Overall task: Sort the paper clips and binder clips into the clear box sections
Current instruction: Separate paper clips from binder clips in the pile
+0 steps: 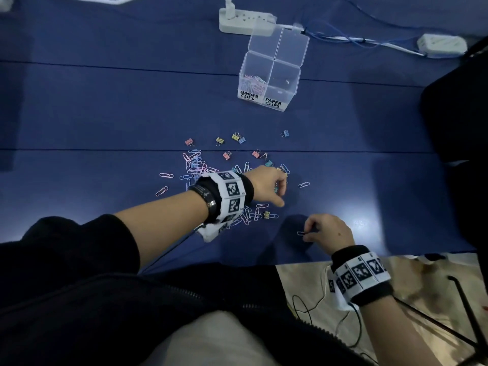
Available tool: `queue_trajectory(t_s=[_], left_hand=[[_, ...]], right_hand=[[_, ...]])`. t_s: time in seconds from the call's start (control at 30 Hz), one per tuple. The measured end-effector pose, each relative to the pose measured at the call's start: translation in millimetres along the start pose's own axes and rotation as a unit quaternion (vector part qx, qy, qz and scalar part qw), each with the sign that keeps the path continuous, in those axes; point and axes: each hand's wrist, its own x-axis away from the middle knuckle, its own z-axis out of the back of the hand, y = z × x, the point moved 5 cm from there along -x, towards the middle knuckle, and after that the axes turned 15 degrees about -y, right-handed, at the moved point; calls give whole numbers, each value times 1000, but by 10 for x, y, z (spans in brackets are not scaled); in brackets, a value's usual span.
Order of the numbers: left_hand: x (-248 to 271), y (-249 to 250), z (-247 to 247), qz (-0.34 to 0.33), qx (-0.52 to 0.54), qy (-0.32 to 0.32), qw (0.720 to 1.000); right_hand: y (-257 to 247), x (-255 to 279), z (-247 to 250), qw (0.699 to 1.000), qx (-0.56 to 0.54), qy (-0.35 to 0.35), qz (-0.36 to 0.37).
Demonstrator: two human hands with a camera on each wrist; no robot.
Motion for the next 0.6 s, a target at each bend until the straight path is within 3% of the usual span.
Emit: queue_trajectory(t_s=[0.1,0.2,0.27,0.37,0.43,0.47,0.53,0.6], left_hand=[[2,15,-180,16,-156,-33,987],[-49,34,-362,26,-256,-53,965],[-74,43,-419,37,-292,-57,954],[-70,59,-430,45,-304,-56,950],[-43,51,-390,50,-290,-48,954],[-22,37,-351,54,-273,-37,960],[14,-15,-233,55,-203,-3,978],[69,-98,-65,52,-67,41,996]], right_hand=[[-31,-59,14,998,-45,-1,33],[-84,-129,126,968,-228,29,96],[-93,-150,241,916,-380,56,117],[-139,-133,354,782,-603,48,149],[-155,-127,373,739,-651,54,162],[-152,-130,372,740,-649,64,163],[-145,-163,347,772,-611,89,152],[-168,-200,317,794,-585,90,142]])
